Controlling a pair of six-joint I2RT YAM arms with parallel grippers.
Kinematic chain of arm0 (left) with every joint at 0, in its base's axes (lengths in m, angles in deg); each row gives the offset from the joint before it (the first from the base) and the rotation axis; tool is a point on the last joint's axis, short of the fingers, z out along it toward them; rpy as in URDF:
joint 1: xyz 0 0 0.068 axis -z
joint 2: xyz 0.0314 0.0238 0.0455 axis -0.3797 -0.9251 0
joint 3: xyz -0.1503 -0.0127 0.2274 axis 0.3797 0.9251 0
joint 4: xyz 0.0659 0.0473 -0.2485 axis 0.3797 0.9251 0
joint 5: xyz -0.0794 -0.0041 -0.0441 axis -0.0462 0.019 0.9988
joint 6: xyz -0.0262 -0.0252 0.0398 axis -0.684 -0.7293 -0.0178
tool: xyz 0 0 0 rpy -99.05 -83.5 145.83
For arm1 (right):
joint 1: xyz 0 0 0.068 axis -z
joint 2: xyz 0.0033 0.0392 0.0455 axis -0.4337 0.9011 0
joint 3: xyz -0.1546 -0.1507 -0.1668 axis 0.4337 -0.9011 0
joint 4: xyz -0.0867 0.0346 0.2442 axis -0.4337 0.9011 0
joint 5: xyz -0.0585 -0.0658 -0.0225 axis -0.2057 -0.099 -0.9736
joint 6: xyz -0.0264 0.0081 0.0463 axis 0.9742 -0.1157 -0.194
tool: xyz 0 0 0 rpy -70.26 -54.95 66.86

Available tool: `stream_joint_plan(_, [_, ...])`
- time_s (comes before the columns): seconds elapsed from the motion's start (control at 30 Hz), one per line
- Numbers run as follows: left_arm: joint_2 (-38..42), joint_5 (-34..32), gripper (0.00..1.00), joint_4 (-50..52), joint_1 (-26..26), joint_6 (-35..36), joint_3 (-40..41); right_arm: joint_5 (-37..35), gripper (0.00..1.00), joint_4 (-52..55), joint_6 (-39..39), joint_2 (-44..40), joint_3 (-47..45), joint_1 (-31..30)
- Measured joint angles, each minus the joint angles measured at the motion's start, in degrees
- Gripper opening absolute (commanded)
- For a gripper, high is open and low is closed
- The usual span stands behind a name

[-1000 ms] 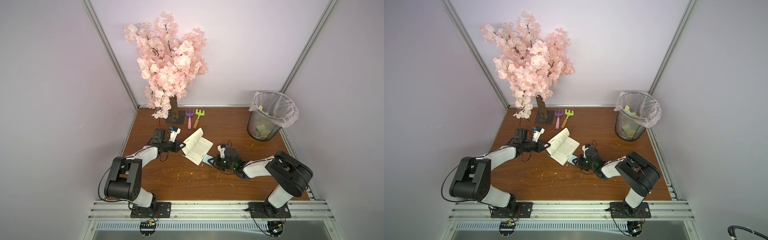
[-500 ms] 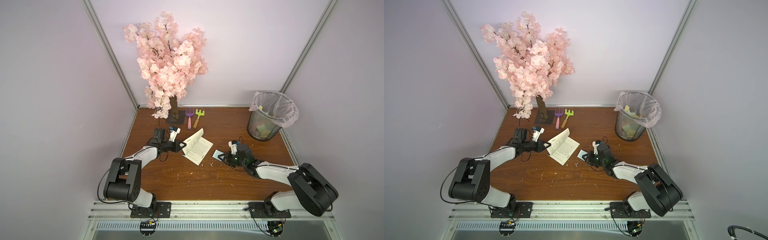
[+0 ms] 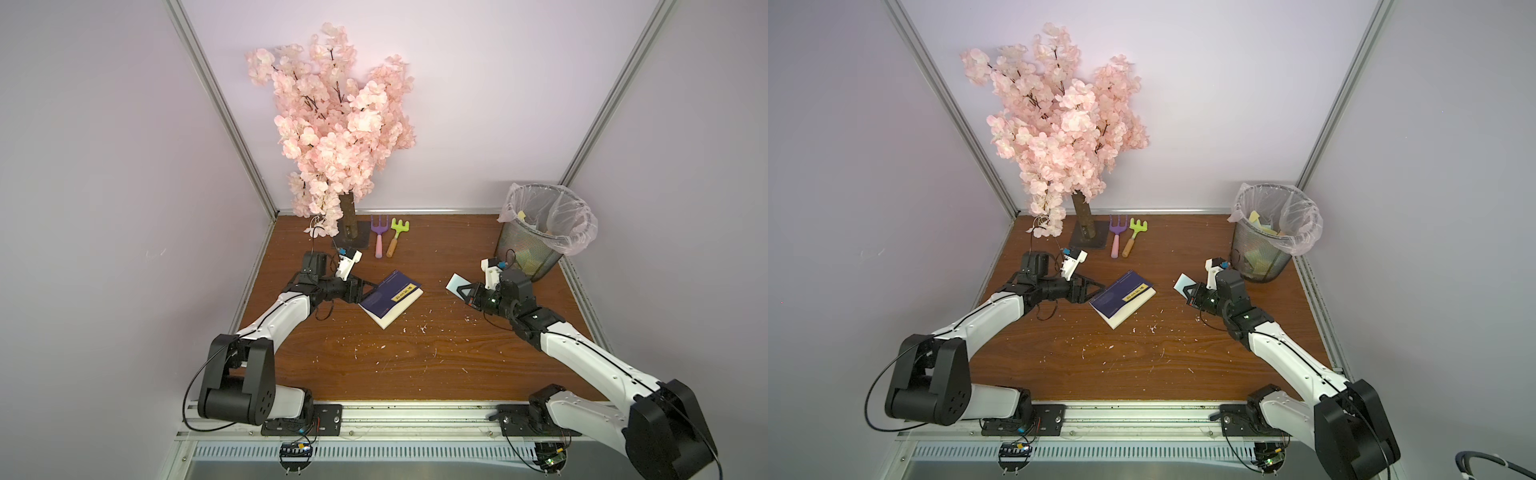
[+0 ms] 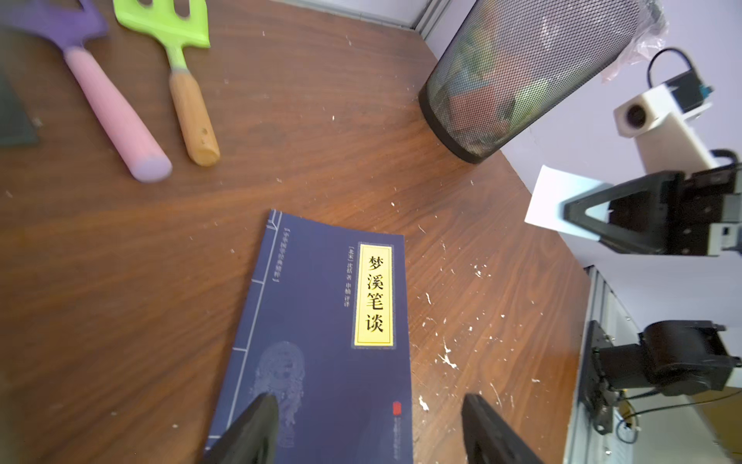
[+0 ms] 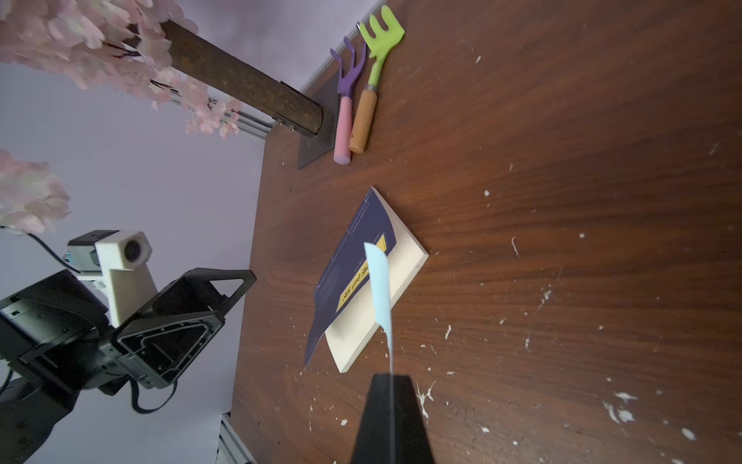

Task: Peel off the used sticky note
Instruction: Close the book at the center of the board.

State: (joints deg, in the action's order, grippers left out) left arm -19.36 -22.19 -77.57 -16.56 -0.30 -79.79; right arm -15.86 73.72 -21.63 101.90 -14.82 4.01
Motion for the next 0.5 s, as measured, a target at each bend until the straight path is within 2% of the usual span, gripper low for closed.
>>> stream_joint_plan(0.1, [0.68, -4.26, 0.20, 0.81, 0.00, 2.34, -1.11, 0.02, 0.00, 2.80, 1.33, -1.36, 2.19, 1.79])
stream_joint_plan(0.13, [0.55, -6.05, 0.11, 0.90, 0.02, 3.13, -1.22, 0.04, 0.00, 3.98, 1.84, -1.62, 3.10, 2.58])
stream_joint_plan(0.27, [-2.12, -14.53, 0.04, 2.21, 0.96, 5.90, -1.77, 0.02, 0.00, 9.42, 4.61, -1.70, 8.94, 6.01])
stream_joint_plan(0.4, [-7.30, -23.02, 0.02, 3.39, 2.95, 7.45, -1.95, 0.31, 0.00, 13.81, 7.21, -1.46, 17.42, 10.75])
stream_joint_plan(0.5, [-10.36, -26.86, 0.03, 4.46, 4.46, 8.22, -1.95, 0.90, 0.00, 15.98, 8.35, -0.63, 23.93, 16.52])
